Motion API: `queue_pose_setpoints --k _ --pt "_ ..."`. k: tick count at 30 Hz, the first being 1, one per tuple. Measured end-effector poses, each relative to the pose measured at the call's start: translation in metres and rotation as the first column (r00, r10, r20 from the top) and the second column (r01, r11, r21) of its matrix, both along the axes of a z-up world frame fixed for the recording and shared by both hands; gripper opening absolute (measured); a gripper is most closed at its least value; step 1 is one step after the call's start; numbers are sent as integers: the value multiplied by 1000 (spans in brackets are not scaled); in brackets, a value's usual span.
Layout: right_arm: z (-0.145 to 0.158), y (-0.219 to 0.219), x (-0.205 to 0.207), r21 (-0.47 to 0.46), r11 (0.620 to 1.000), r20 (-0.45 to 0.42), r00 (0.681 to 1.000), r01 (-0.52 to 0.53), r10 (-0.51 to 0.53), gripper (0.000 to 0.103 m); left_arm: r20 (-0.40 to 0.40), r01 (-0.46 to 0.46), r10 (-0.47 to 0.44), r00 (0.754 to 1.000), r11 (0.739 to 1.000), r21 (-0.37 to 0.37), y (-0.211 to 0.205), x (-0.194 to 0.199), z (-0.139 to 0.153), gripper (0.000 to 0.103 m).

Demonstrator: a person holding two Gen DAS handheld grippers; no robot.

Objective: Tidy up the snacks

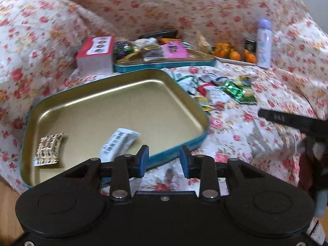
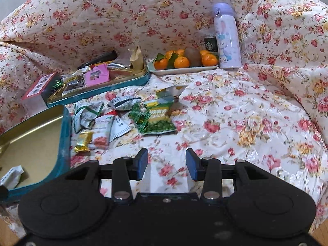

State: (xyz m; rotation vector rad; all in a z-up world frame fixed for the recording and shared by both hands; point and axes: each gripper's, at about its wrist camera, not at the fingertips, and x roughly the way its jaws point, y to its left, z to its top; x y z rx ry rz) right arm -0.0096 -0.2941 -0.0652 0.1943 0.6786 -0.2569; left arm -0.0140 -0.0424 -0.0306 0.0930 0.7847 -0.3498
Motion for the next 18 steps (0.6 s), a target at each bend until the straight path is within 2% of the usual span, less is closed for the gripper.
queue_pose_setpoints --k 4,10,14,18 --pt "1 -9 11 -43 999 42 999 -9 10 44 11 12 -13 1000 1000 17 -14 -9 -3 42" --pt "9 -24 33 -24 1000 106 994 -8 11 49 -10 26 -26 1000 999 27 -34 -12 -4 41" --pt "8 -27 53 9 1000 104 994 -21 20 50 -12 22 -22 1000 1000 21 -43 -8 0 42" --pt "-2 -22 68 -15 999 80 996 -45 46 50 -10 11 -11 1000 1000 12 -52 -1 6 42"
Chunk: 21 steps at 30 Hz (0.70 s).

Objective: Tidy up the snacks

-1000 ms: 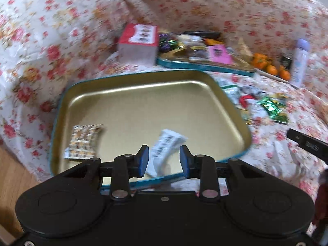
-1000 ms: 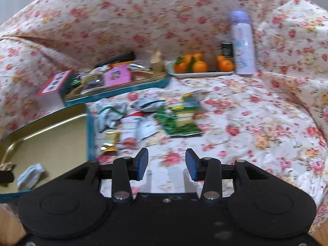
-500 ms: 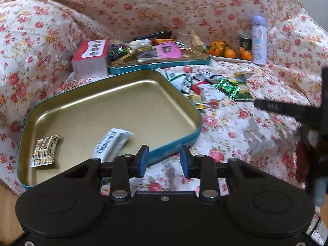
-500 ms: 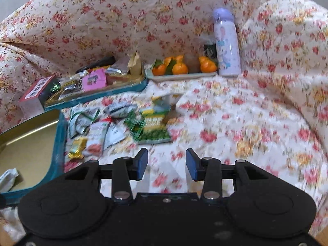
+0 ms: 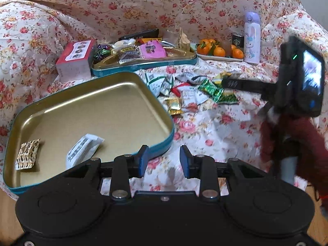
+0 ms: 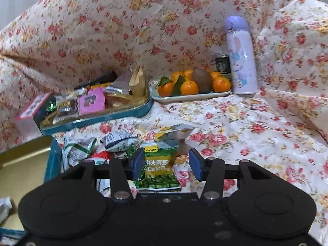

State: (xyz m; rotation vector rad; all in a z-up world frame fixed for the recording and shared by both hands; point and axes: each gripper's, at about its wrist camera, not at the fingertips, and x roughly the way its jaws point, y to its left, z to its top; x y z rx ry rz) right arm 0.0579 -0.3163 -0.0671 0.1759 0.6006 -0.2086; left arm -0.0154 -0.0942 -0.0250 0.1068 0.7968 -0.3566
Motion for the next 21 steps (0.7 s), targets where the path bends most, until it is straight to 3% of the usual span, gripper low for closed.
queue_pose_setpoints --k 7,9,12,16,21 --pt "-21 1 11 -117 993 -55 998 -34 28 50 13 -16 16 1000 1000 1 -18 18 10 42" --pt "-21 -7 13 -80 996 -54 998 -28 23 49 9 -21 21 1000 1000 -1 -23 27 12 42" --pt "-23 -14 17 -102 995 -62 998 -16 10 50 -8 -39 39 999 999 5 -31 43 14 42" --pt "-25 -23 18 -50 998 -41 999 -36 34 57 -34 -70 70 997 998 1 -37 67 15 42" --pt "-25 -30 15 8 1000 -13 999 -30 30 57 -66 -122 120 991 992 -28 -42 104 18 42"
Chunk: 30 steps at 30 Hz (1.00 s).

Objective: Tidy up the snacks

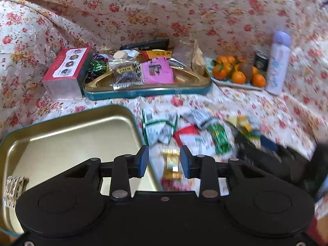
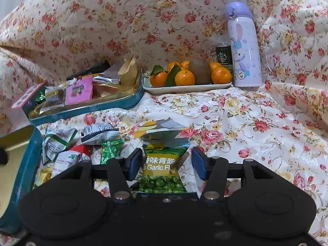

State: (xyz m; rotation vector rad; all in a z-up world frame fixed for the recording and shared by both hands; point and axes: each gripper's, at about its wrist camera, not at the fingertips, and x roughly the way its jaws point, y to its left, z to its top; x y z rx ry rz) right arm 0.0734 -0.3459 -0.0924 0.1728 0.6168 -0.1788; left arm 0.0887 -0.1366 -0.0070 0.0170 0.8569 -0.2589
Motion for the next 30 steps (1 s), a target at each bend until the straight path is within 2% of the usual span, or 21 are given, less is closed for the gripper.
queue_pose_setpoints --k 8,14,18,22,25,30 --pt "0 -1 -1 15 1000 8 1000 2 -2 58 4 -48 48 999 998 29 -17 56 0 42" --pt "-1 -1 -1 27 1000 12 1000 5 -6 58 -110 -120 121 986 993 23 -14 91 -20 42" --pt "-1 -1 0 31 1000 13 1000 6 -6 58 -149 -125 128 980 992 35 -15 97 -30 42" --pt "-1 -1 -1 31 1000 13 1000 5 -6 58 -131 -100 108 985 993 67 -23 96 -32 43" --pt "-1 -1 -1 31 1000 12 1000 5 -6 58 -147 -75 83 986 995 62 -27 100 -35 48" --pt "-1 -1 -1 30 1000 12 1000 4 -5 58 -165 -88 96 982 995 56 -29 104 -40 50"
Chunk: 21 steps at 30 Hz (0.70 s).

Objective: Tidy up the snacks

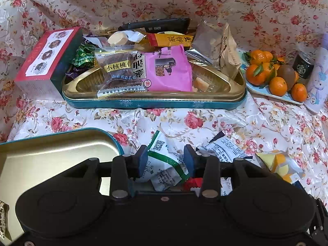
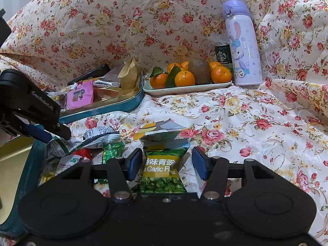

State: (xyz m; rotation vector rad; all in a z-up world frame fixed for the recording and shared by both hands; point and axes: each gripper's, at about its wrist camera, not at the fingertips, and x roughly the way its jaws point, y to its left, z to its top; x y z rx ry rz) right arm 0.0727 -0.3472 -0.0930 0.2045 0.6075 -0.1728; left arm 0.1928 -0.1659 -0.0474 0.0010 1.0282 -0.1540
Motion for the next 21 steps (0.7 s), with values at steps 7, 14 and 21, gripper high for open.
queue_pose_setpoints --k 7,14,21 --pt "0 0 0 1 1000 0 1000 -1 1 58 -28 9 -10 1000 1000 -27 0 -7 -1 50" --pt "0 0 0 6 1000 1 1000 1 -1 58 -114 21 -35 993 992 -122 -4 -26 -3 50" --pt "0 0 -1 13 1000 4 1000 4 -4 58 -174 53 -85 981 982 -183 -15 -44 -13 49"
